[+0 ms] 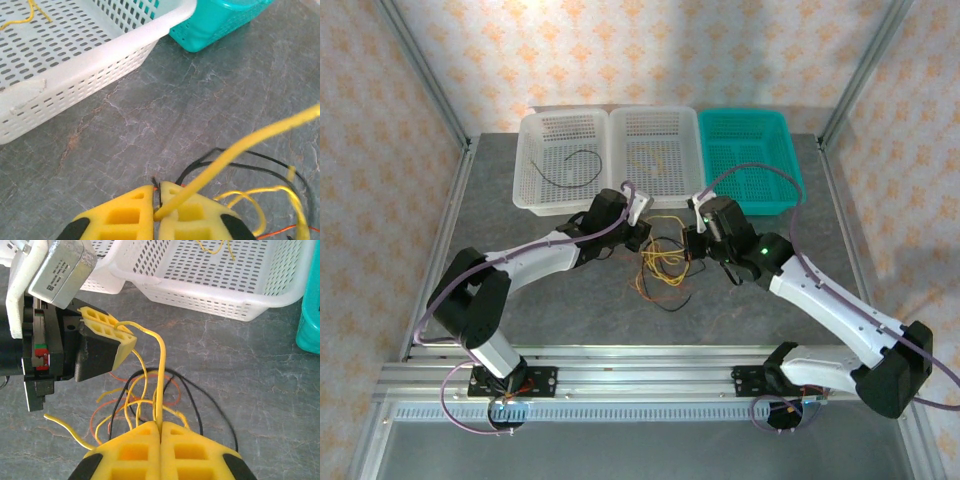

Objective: Untangle the cables

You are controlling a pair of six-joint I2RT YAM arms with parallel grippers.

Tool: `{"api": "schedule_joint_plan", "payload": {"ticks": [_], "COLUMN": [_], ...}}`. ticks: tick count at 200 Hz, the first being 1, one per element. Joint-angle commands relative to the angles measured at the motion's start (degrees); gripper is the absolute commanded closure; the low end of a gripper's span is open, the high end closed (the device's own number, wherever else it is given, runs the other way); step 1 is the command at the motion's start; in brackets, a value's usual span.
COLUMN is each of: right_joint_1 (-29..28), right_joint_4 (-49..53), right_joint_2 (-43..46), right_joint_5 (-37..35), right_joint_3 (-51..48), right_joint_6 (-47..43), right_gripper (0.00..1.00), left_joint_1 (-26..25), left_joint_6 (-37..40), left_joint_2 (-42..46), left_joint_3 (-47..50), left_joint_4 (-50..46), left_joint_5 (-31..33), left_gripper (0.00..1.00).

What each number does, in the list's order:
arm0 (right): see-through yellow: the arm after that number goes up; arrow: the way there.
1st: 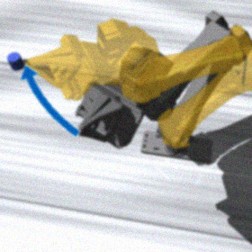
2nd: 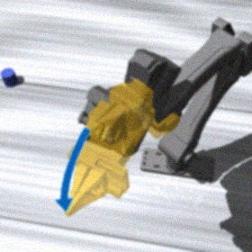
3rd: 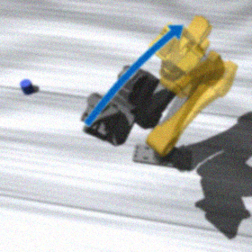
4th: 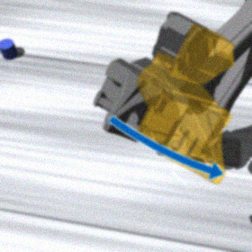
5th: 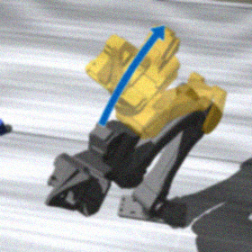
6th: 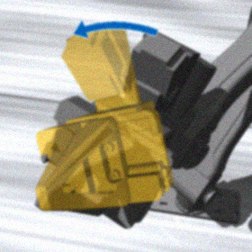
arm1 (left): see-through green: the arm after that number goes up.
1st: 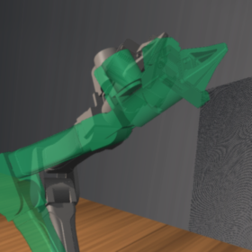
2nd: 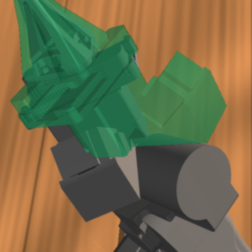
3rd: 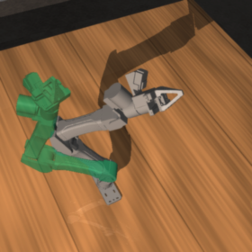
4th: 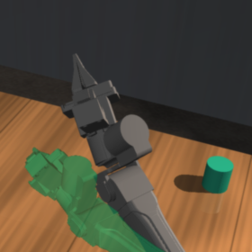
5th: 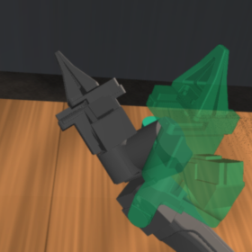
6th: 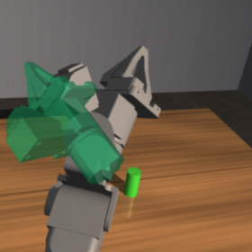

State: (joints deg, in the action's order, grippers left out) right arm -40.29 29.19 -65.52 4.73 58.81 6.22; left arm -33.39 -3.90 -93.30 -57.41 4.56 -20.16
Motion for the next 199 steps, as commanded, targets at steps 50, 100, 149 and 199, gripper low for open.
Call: {"api": "schedule_joint_plan", "payload": {"ticks": [50, 100, 149, 199], "right_joint_1": [1.3, 6.1, 6.5, 6.5], "right_joint_4": [-7.0, -10.4, -30.1, -35.8], "right_joint_2": [11.3, 16.4, 14.5, 6.8], "right_joint_5": [-14.6, -13.7, 13.5, 22.3], "right_joint_3": [-3.8, -13.3, -22.7, -20.8], "right_joint_6": [8.0, 19.7, 20.1, 11.1], "right_gripper": [0.38, 0.23, 0.31, 0.53], "left_joint_1": [-0.1, 0.1, 0.2, 0.2], "left_joint_6": [-8.9, -17.6, -22.5, -19.4], "left_joint_2": [9.1, 10.2, 7.5, 8.9], "left_joint_3": [4.3, 3.3, -1.4, -0.8], "left_joint_4": [2.8, -0.4, -5.8, -3.4], "left_joint_5": [2.9, 13.3, 12.0, 4.4], "left_gripper": [1.00, 1.00, 1.00, 1.00]}}
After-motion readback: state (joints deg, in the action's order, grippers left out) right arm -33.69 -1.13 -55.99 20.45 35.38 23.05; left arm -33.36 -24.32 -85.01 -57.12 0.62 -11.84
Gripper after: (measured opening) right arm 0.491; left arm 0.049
